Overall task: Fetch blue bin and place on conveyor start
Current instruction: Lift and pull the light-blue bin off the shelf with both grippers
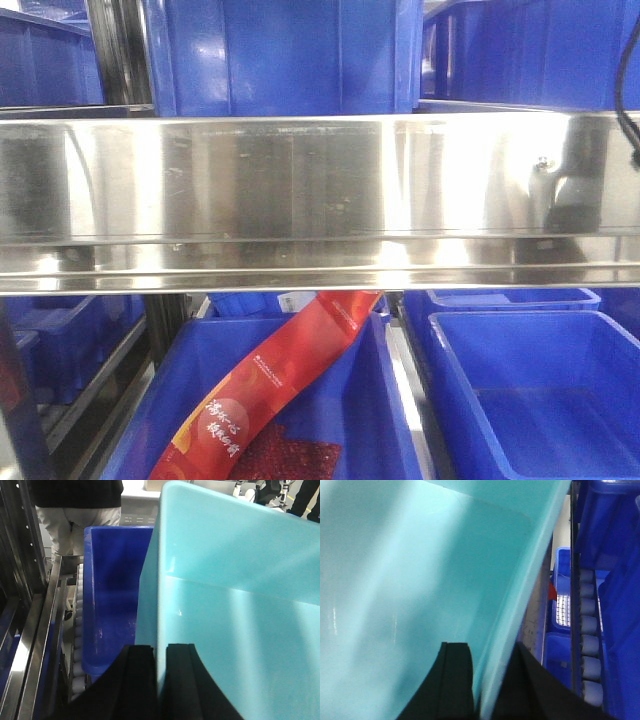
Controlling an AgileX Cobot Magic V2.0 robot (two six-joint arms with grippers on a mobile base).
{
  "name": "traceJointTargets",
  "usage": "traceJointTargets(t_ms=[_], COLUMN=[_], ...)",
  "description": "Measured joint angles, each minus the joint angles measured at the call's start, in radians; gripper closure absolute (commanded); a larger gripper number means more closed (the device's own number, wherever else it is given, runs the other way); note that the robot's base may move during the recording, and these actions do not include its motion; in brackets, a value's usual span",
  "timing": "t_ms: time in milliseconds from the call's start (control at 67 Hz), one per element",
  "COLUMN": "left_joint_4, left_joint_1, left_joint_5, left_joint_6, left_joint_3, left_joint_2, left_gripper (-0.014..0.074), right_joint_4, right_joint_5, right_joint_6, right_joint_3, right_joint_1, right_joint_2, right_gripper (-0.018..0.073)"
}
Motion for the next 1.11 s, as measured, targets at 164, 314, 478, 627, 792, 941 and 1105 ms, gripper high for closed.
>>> traceJointTargets(t_ms=[164, 314, 478, 627, 792, 941, 1105], left_joint_4=[0.000, -0.002, -0.002, -0.002, -0.002, -0.002, 0.000], left_joint_1=[0.000, 0.000, 0.000, 0.000, 0.000, 0.000, 0.000], left_joint_5=[-0.002, -0.007, -0.007, -0.007, -0.008, -0.008, -0.008], left_joint_6=[0.002, 0.002, 0.004, 0.004, 0.004, 0.004, 0.004], left_joint_3=[0.000, 0.000, 0.000, 0.000, 0.000, 0.000, 0.000], left_joint_2=[0.000, 0.000, 0.000, 0.000, 0.000, 0.000, 0.000], left_gripper=[0.0708, 0.0708, 0.0708, 0.0708, 0.0708, 0.0708, 0.0708], right_joint_4=[0.002, 0.004, 0.004, 0.004, 0.002, 0.002, 0.005], right_joint_5=[-0.002, -0.002, -0.002, -0.002, -0.002, -0.002, -0.002], right_joint_6=[0.000, 0.002, 0.002, 0.002, 0.002, 0.002, 0.002], right_joint_3=[0.000, 0.000, 0.000, 0.000, 0.000, 0.000, 0.000], right_joint_1=[0.000, 0.000, 0.000, 0.000, 0.000, 0.000, 0.000], right_joint_2=[0.000, 0.000, 0.000, 0.002, 0.000, 0.000, 0.000], right_gripper=[0.0713, 0.0713, 0.0713, 0.0713, 0.0713, 0.0713, 0.0713])
